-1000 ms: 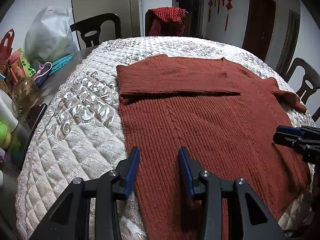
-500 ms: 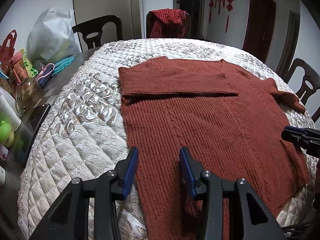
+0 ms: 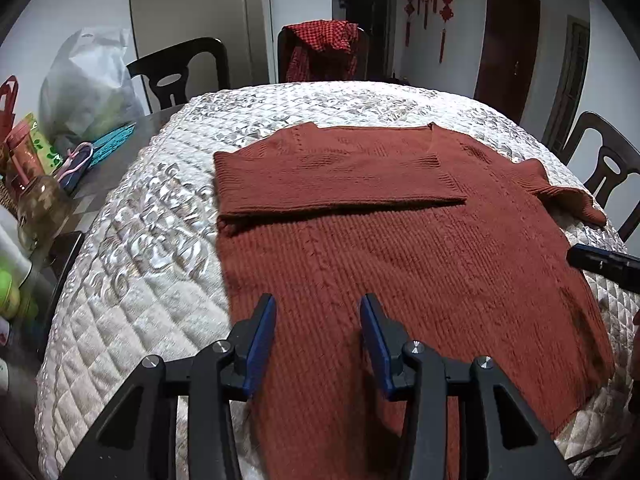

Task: Fold small clothes
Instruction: 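Move the right gripper to the other sleeve cuff, then grasp the other sleeve cuff with the right gripper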

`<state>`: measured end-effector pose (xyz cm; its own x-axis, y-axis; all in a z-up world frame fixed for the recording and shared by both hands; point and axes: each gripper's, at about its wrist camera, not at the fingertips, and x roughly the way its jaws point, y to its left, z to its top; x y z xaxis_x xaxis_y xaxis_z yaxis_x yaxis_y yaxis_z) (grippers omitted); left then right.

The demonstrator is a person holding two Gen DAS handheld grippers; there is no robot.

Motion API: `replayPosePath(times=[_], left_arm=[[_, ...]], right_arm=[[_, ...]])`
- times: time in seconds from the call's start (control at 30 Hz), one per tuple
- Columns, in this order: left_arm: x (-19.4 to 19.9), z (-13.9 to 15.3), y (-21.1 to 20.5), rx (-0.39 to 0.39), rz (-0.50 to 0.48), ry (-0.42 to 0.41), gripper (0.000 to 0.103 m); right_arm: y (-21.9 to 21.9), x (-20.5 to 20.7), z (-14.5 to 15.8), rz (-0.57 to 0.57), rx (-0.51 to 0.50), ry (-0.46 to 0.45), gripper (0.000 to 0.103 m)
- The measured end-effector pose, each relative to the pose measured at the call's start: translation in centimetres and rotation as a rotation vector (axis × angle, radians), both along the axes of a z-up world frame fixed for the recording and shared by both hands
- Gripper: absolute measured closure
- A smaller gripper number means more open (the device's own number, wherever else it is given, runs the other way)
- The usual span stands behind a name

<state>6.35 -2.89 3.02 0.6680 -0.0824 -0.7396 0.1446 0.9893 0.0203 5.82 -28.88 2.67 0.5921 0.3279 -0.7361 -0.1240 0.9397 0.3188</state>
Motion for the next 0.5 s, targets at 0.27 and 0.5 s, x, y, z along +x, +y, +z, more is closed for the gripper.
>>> replayPosePath(times=[0.27, 0.5], left_arm=[[1.2, -0.3, -0.8, -0.005, -0.020, 0.007, 0.056], [1.8, -1.0, -1.2, -0.012, -0.026, 0.027, 0.056]], right_arm=[[-6.0, 1.2, 0.8, -0.228, 0.110, 0.001, 0.049], [-11.1, 3.1, 1.4, -0.406, 0.208, 0.001, 0.049]])
